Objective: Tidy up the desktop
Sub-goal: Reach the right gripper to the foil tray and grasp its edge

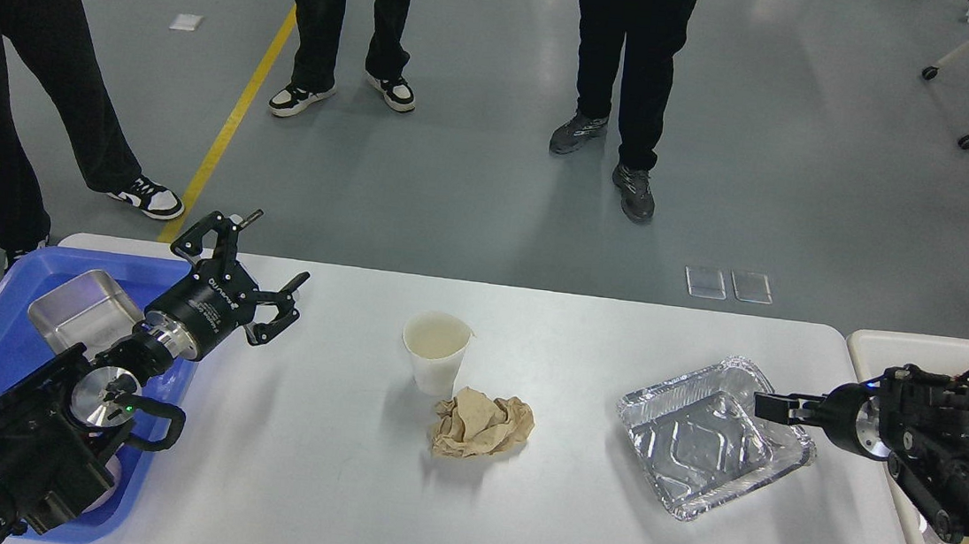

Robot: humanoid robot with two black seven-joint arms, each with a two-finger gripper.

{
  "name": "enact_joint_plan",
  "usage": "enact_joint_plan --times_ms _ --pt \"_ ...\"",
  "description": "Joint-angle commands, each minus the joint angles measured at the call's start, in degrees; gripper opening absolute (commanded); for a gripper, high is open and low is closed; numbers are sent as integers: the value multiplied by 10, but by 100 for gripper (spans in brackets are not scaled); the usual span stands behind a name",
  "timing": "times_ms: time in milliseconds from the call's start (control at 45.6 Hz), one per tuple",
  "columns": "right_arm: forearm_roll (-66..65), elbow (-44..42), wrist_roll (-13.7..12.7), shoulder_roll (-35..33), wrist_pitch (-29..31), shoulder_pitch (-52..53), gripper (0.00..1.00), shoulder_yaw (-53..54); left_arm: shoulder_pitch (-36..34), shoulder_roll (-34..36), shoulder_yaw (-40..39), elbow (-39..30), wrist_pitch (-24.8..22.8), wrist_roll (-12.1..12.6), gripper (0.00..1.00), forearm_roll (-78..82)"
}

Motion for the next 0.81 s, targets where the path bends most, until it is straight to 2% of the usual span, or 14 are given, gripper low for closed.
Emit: enact_joint_plan --times_ms 0,110,307,460,526,723,745,789 --pt "0 -17 1 17 -11 1 99 -2 0 0 0 0 0 0 96 0" --pt "0 -25 1 27 -13 1 95 -5 0 0 0 0 -1 0 96 0" --pt "0 -67 6 42 -24 5 61 -36 4 0 -1 -1 -1 -1 96 0" --pt "0 -83 13 49 -33 9 51 -54 4 -1 -1 -2 -1 -2 96 0" --pt "0 -84 14 50 -33 9 40 -58 4 0 -1 -2 -1 -3 96 0" --pt "1 -84 22 52 -33 10 23 -72 5 -1 -1 -3 -1 -3 96 0" --pt "1 -84 23 52 -31 10 19 -73 5 -1 0 -3 -1 -3 96 0" --pt "2 -84 28 52 -29 11 1 -73 5 -1 -1 -3 -1 -3 96 0"
